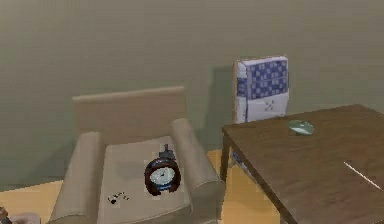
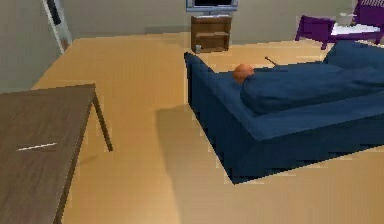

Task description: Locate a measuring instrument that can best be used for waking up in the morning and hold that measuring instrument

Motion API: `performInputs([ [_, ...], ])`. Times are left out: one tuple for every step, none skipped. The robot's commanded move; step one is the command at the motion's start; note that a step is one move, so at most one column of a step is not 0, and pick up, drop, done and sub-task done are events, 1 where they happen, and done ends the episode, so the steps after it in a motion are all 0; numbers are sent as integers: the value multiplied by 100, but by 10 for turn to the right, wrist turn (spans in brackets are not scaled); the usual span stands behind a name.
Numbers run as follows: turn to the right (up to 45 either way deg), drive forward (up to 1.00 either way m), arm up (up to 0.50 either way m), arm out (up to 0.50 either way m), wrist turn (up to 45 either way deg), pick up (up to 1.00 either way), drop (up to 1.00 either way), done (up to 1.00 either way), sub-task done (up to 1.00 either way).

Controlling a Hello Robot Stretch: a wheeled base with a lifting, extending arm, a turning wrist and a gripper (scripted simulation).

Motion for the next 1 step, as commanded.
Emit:
performInputs([
  [0,45,0,0,0,0,0,0,0],
])
